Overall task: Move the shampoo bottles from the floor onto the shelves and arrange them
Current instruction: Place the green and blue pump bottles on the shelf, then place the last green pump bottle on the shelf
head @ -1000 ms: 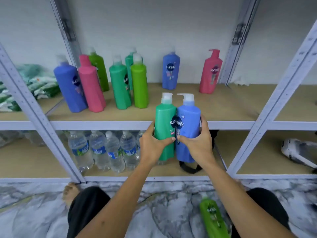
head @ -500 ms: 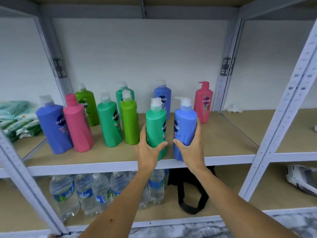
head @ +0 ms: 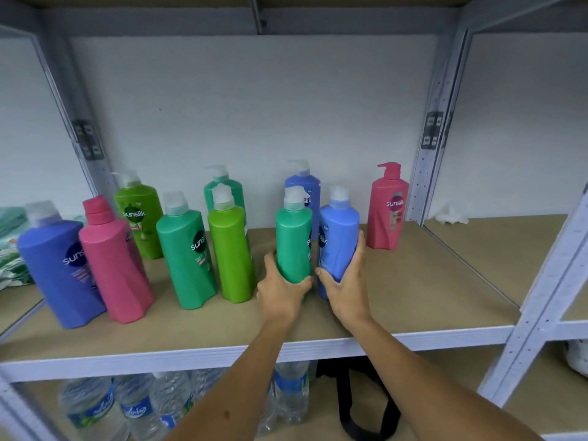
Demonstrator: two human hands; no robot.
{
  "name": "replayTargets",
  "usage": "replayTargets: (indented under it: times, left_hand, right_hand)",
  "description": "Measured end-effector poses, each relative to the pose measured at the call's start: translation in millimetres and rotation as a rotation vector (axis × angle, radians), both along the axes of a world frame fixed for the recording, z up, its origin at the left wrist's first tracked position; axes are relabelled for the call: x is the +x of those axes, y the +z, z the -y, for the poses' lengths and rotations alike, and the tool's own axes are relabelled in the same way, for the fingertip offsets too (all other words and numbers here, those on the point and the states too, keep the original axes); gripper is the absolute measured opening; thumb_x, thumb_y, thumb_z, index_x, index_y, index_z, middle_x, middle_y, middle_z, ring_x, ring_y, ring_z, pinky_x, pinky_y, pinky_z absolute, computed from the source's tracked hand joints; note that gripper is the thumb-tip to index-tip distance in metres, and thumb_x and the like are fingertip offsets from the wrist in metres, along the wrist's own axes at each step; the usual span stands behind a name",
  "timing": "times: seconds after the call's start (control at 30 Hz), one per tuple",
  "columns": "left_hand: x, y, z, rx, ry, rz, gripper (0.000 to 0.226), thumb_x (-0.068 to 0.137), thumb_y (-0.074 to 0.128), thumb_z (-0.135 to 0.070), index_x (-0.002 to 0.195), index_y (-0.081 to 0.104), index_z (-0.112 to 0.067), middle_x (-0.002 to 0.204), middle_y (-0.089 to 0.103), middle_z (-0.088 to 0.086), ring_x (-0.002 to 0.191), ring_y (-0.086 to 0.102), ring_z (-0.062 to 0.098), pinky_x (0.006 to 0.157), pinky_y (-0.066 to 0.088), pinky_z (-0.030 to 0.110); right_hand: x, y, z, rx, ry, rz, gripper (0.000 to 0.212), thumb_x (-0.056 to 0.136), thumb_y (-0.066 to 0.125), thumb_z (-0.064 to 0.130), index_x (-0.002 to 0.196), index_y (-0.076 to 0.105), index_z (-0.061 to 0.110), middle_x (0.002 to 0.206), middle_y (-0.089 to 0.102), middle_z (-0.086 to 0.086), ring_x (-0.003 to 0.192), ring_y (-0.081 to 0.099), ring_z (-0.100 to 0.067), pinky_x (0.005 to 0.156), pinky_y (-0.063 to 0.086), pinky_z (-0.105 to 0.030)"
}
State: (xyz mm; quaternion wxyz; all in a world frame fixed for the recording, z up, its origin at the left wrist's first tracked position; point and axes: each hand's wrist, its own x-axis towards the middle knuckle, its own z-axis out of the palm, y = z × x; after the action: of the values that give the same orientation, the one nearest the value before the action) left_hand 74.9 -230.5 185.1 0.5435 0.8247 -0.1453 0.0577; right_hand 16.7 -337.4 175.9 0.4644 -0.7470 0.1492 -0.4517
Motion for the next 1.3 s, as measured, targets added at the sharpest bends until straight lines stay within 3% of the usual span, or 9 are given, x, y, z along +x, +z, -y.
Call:
replayTargets:
  times: [0.23,0.47,0.63,0.73,0.8,0.93,1.1,1.2,1.3]
  left_hand:
    - [7.5,-0.5,5.3,0.043,-0.028,-0.052,0.085,0.06,0.085,-0.038,0.128,0.037,-0.021,0.109,0.067,0.01,0.097,0.064,0.031,0.082,0.052,0.038]
    - [-14.8,-4.1,-13.7,0.152,-0.031,-0.075,0.097,0.071,0.078,-0.016,0.147,0.018,-0.006,0.117,0.062,0.018,0.106,0.06,0.034,0.084,0.049,0.037]
    - [-54.2,-23.6,-42.6,0.367,-0.063,0.165,0.062,0.087,0.055,-0.022,0.142,0.031,-0.008,0.107,0.063,0.018,0.096,0.061,0.038,0.082,0.048,0.042]
    - [-81.3,-70.9,-60.3,0.412,-0.147,0.614,0.051,0.087,0.048,-0.026,0.132,0.049,-0.002,0.127,0.058,0.016,0.119,0.054,0.035,0.103,0.033,0.042]
    - [-98.1,-101.8,-70.3,0.469,-0.186,0.68,0.063,0.086,0.051,-0.03,0.141,0.039,-0.002,0.149,0.036,0.015,0.142,0.028,0.031,0.115,0.024,0.045]
    - [-124.0,-166.3,-80.3,0.555,-0.376,0.515,0.069,0.087,0.053,-0.029,0.148,0.028,-0.005,0.159,0.013,0.015,0.147,0.013,0.03,0.114,0.03,0.046]
    - [-157.2,-258.6,-98.9,0.769,-0.611,-0.026,0.07,0.095,0.039,-0.046,0.152,0.016,-0.012,0.16,0.004,0.012,0.148,0.007,0.028,0.113,0.031,0.041]
    - [-169.7,-308.3,-108.4,0.863,-0.664,-0.14,0.068,0.095,0.046,-0.04,0.15,0.021,-0.008,0.158,0.013,0.018,0.147,0.011,0.031,0.113,0.028,0.04]
    - [-178.0,-350.2,-114.4,0.985,-0.726,-0.212,0.069,0.096,0.048,-0.038,0.151,0.019,-0.007,0.157,0.017,0.02,0.146,0.014,0.032,0.113,0.028,0.04]
  right_hand:
    - [10.5,-5.6,11.4,0.039,0.037,-0.03,0.105,0.069,0.079,0.014,0.149,0.013,0.03,0.151,0.03,0.007,0.135,0.036,-0.013,0.113,0.034,-0.041]
    - [-23.8,-8.6,4.6,0.194,-0.13,-0.389,0.099,0.076,0.071,0.006,0.154,0.011,0.02,0.133,0.055,-0.011,0.117,0.056,-0.028,0.095,0.044,-0.031]
    - [-82.4,-39.2,-27.1,-0.56,-0.209,-0.431,0.039,0.085,0.045,0.015,0.12,0.062,0.011,0.115,0.064,-0.006,0.11,0.058,-0.03,0.099,0.036,-0.038]
    - [-117.6,-78.4,-33.7,-0.781,-0.178,-0.488,0.051,0.086,0.043,0.027,0.134,0.051,0.013,0.144,0.047,-0.008,0.136,0.037,-0.028,0.111,0.022,-0.043]
    - [-140.2,-100.9,-34.9,-0.773,-0.116,-0.521,0.053,0.086,0.045,0.027,0.136,0.049,0.014,0.15,0.038,-0.012,0.141,0.032,-0.029,0.11,0.026,-0.046]
    - [-193.5,-159.8,-31.0,-0.453,0.0,-0.702,0.046,0.084,0.055,0.012,0.129,0.058,0.005,0.133,0.057,-0.019,0.121,0.056,-0.034,0.097,0.047,-0.042]
    - [-264.4,-223.7,-13.5,-0.081,0.014,-1.105,0.041,0.094,0.054,0.021,0.134,0.054,0.01,0.12,0.066,-0.013,0.106,0.063,-0.029,0.087,0.049,-0.033]
    - [-290.8,-262.5,0.6,0.028,0.03,-1.278,0.035,0.094,0.053,0.021,0.128,0.054,0.013,0.107,0.07,-0.014,0.081,0.07,-0.025,0.061,0.054,-0.027]
    - [-311.3,-312.6,16.3,0.199,0.03,-1.397,0.037,0.087,0.058,0.025,0.122,0.053,0.014,0.107,0.069,-0.014,0.089,0.068,-0.03,0.071,0.057,-0.039]
